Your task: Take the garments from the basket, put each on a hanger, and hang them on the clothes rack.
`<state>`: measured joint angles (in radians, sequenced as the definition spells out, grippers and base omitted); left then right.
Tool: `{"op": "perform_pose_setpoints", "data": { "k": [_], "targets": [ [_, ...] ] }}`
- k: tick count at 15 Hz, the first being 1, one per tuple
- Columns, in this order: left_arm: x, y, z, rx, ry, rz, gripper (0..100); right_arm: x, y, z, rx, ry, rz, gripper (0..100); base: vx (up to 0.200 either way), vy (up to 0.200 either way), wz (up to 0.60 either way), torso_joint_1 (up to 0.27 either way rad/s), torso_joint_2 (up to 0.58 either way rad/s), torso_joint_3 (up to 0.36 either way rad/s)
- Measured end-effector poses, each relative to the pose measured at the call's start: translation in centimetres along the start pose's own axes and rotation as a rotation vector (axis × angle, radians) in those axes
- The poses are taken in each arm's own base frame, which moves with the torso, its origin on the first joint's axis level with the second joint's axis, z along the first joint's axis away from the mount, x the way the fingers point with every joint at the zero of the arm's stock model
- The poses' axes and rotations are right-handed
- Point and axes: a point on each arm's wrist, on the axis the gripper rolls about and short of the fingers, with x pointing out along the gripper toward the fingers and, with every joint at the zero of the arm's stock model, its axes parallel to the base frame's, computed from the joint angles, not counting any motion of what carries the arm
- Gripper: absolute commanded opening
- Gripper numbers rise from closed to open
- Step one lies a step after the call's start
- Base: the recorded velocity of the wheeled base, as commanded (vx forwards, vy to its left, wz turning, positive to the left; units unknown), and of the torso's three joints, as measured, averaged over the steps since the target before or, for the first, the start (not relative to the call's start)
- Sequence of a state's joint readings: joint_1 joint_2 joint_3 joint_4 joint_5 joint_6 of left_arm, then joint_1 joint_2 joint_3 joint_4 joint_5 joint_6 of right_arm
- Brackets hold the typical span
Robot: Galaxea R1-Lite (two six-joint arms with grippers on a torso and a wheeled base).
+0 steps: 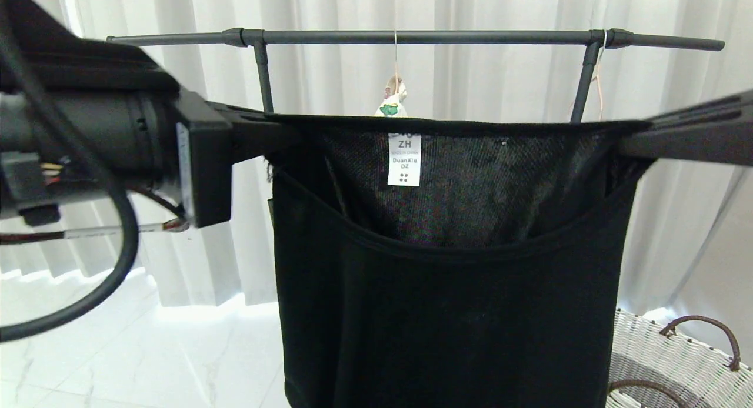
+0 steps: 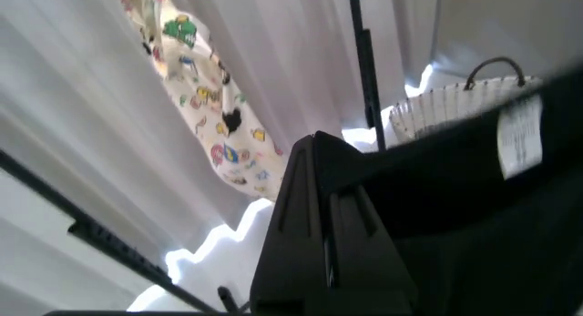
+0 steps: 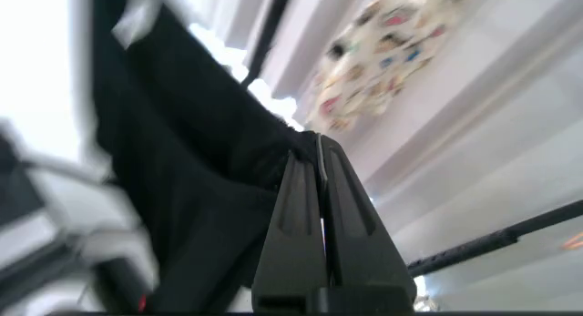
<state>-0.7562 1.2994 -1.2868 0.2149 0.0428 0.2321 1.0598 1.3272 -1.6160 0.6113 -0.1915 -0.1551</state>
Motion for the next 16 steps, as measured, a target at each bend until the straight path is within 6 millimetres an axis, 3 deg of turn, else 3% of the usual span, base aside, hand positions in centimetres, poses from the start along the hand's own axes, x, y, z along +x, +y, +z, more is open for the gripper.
{"op": "perform_pose_setpoints", "data": {
  "k": [4,8,16],
  "targets": [
    [-3.1,-1.4,-1.1,0.035,-0.026,-0.040,0,4.1,-1.1,1.2,0.038,-0.093,-0.091,0,0.000,0.000,0.00,0.000,0.00,0.000],
    [-4.1,-2.5,-1.2,0.074,-0.052,-0.101,0,7.2,-1.0,1.3,0.037,-0.085,-0.099,0,0.000,0.000,0.00,0.000,0.00,0.000],
    [-4.5,-2.7,-1.5,0.083,-0.048,-0.088,0,7.3,-1.0,1.1,0.035,-0.071,-0.105,0,0.000,0.000,0.00,0.000,0.00,0.000]
  ]
}}
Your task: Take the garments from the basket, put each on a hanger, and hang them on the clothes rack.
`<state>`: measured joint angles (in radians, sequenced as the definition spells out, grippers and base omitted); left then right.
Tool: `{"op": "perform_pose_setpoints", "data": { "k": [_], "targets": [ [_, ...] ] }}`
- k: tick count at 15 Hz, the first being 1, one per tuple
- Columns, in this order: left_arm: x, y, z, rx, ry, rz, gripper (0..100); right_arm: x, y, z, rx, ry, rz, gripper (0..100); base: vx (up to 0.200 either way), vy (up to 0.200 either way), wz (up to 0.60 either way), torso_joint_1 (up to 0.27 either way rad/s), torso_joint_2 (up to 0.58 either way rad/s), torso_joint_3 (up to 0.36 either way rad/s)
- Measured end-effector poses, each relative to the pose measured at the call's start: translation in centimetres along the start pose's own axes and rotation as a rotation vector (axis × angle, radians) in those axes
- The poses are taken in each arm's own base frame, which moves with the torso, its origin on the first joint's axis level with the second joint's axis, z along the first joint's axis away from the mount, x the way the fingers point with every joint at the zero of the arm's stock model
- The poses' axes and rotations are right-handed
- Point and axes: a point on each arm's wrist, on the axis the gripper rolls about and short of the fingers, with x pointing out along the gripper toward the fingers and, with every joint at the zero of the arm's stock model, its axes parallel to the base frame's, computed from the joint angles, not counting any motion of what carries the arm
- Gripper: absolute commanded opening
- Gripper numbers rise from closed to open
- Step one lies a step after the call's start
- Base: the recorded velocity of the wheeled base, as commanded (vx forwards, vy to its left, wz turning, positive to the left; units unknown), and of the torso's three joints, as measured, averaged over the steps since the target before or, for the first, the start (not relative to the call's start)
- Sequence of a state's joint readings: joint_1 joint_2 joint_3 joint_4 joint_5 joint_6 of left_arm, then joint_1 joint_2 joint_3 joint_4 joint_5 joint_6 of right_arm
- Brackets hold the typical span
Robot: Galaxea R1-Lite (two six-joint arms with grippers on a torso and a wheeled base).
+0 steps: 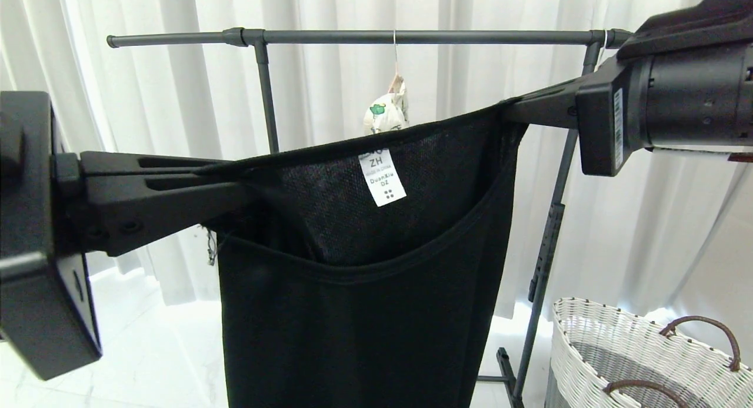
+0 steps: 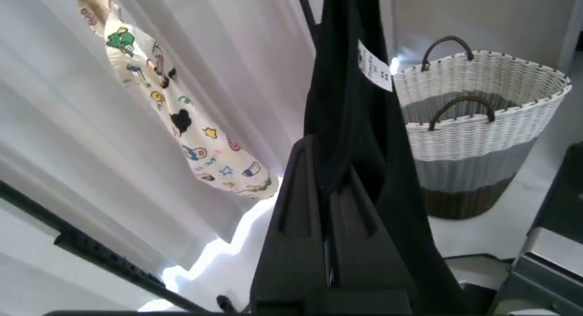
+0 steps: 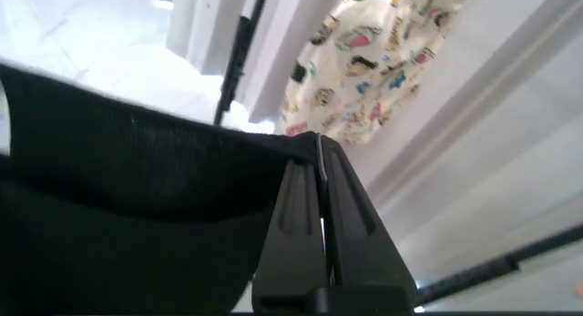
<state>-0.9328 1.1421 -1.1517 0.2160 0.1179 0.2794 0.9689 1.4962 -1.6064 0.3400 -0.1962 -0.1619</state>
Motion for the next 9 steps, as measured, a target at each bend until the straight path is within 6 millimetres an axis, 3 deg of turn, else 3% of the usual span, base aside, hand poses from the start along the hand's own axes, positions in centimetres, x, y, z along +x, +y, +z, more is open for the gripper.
{"op": "perform_pose_setpoints", "data": {
  "k": [3,9],
  "targets": [
    [0.3,0.9,0.4,-0.012,0.004,0.065,0,-1.6,-0.4,-0.1,-0.029,0.021,-0.024,0,0.000,0.000,0.00,0.000,0.00,0.000],
    [2.7,2.6,2.1,-0.027,0.022,0.185,0,-4.0,-0.7,-0.8,-0.092,0.032,-0.022,0,0.000,0.000,0.00,0.000,0.00,0.000]
  ]
}}
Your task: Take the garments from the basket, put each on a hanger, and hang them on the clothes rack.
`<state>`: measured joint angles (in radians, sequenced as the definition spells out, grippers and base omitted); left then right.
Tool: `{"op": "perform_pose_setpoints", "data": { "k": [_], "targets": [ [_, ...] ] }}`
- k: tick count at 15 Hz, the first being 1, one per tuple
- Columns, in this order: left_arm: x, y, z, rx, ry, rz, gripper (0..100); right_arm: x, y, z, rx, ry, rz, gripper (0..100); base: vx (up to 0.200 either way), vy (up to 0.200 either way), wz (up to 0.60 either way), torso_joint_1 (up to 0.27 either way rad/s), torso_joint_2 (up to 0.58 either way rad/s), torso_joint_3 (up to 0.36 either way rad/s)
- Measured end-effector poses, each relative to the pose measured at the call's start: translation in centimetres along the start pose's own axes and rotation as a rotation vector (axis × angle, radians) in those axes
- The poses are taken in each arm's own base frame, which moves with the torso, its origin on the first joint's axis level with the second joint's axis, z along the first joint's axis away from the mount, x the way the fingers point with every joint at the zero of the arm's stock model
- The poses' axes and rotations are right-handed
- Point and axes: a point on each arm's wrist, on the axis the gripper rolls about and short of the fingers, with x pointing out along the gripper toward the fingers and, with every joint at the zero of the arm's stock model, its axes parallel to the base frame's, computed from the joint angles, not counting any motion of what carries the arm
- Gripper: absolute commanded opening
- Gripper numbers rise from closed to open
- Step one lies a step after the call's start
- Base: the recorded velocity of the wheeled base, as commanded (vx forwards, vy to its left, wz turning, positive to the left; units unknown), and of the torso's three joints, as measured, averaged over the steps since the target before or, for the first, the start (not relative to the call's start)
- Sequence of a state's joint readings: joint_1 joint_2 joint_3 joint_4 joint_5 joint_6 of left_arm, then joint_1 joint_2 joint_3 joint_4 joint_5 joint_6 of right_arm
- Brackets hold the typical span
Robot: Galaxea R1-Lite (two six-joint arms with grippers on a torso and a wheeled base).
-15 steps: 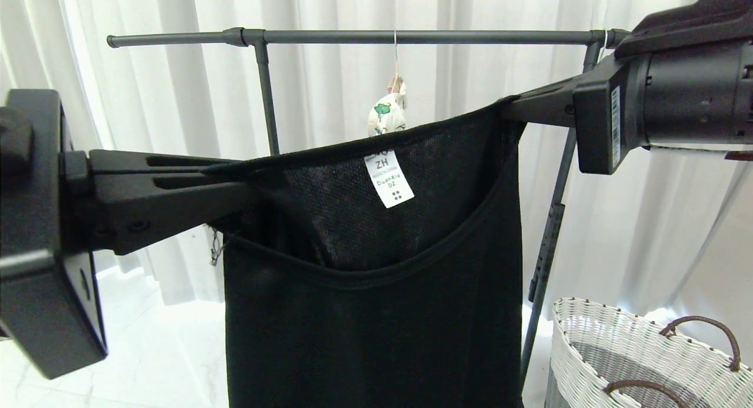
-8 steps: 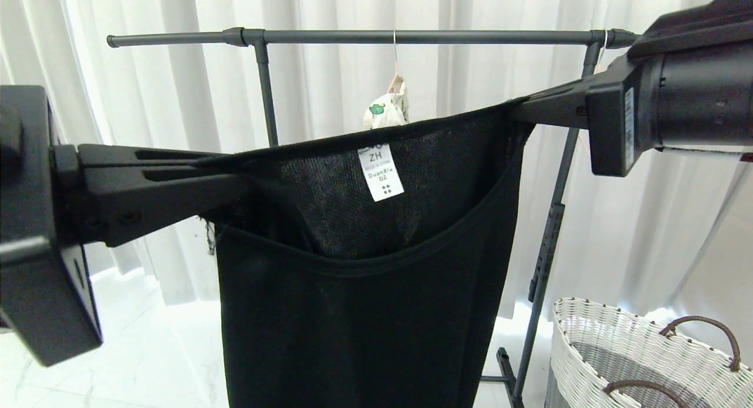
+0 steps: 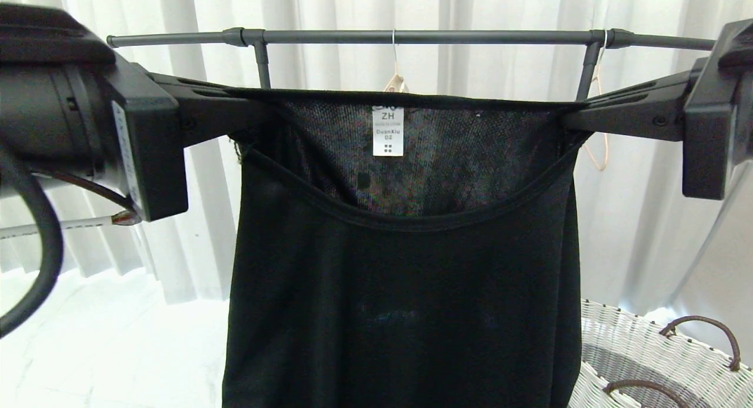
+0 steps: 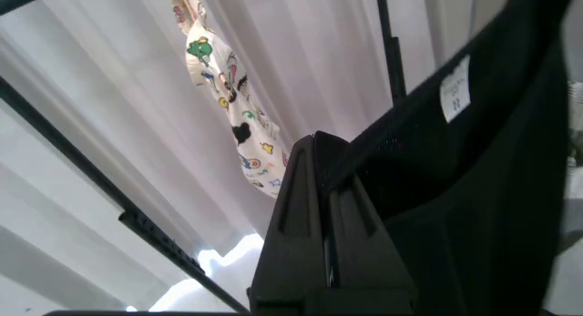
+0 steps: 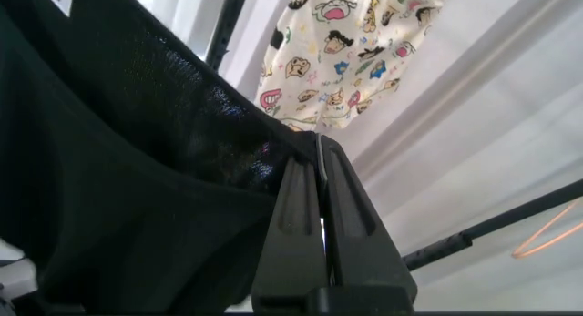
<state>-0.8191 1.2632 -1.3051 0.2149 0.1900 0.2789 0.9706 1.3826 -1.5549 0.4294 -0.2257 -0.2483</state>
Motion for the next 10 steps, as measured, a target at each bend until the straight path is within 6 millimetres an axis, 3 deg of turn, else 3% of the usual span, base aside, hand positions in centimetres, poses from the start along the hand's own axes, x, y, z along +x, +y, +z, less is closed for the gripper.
{"op": "perform_pose_setpoints", "data": {
  "k": [6,7,10],
  "targets": [
    [0.7,-0.1,0.0,0.002,0.016,0.016,0,-0.5,-0.1,-0.3,0.000,0.006,0.001,0,0.000,0.000,0.00,0.000,0.00,0.000],
    [0.7,-0.1,0.0,0.002,0.016,0.016,0,-0.7,0.0,-0.6,-0.006,0.032,0.008,100,0.000,0.000,0.00,0.000,0.00,0.000],
    [0.7,-0.1,0.0,0.001,0.017,0.018,0,-1.5,-0.1,-1.1,-0.011,0.052,0.012,100,0.000,0.000,0.00,0.000,0.00,0.000]
  ]
}}
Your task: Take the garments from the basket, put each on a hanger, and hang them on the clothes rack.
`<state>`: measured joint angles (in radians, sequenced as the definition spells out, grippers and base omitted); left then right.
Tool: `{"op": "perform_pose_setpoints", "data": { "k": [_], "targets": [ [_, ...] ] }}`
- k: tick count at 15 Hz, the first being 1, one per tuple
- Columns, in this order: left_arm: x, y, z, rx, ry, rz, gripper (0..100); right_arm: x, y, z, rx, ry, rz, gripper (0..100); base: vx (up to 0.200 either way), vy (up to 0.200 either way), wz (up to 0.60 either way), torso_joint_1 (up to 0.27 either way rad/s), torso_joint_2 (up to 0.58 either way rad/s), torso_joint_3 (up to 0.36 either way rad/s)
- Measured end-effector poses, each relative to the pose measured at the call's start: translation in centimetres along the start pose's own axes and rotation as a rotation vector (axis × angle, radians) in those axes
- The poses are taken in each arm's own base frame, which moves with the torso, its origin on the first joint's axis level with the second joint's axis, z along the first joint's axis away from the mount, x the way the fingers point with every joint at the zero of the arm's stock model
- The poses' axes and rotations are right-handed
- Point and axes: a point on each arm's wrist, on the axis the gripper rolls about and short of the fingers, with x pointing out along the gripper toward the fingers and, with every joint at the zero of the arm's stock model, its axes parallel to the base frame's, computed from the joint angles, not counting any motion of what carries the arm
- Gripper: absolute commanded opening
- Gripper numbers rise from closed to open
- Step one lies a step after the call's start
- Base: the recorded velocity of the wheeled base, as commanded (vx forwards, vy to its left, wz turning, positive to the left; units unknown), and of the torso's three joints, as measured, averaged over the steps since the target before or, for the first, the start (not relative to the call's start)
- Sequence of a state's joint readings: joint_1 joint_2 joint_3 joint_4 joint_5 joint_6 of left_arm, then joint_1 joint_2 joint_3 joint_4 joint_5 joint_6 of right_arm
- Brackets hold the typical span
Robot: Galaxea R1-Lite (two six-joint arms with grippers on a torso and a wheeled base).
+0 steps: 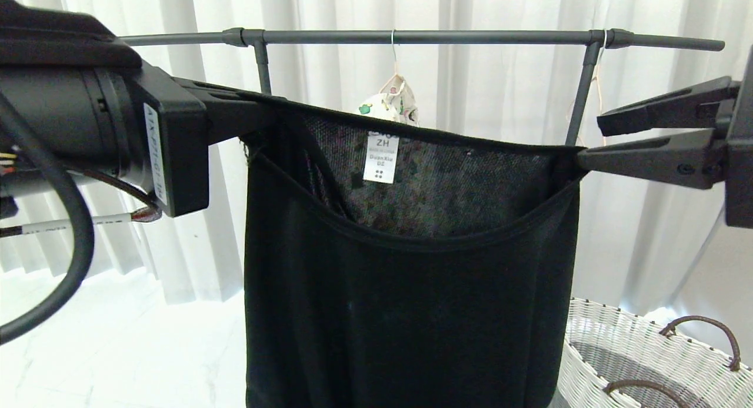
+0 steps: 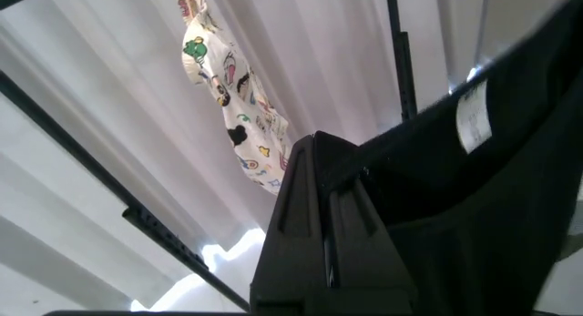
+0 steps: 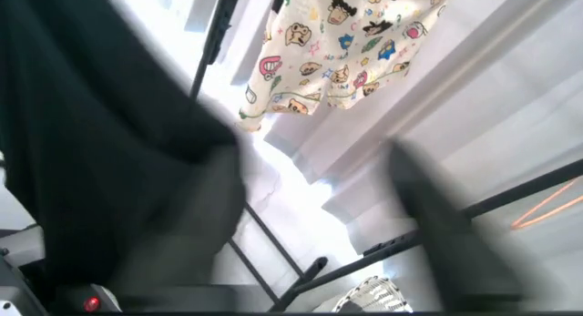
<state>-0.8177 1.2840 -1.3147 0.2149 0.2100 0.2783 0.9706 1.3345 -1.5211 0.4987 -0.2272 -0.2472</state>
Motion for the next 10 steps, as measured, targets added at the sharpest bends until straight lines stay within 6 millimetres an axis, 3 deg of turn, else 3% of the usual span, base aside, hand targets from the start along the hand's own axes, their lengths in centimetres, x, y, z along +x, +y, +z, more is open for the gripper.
{"op": "perform_pose_setpoints", "data": {
  "k": [4,10],
  "targets": [
    [0.3,0.4,-0.3,-0.003,0.016,0.025,0,-0.8,0.0,-0.8,0.002,-0.003,-0.001,100,0.000,0.000,0.00,0.000,0.00,0.000],
    [0.9,1.8,-2.4,-0.011,0.140,0.221,0,-3.1,-0.9,-3.2,0.020,0.024,-0.056,100,0.000,0.000,0.00,0.000,0.00,0.000]
  ]
}}
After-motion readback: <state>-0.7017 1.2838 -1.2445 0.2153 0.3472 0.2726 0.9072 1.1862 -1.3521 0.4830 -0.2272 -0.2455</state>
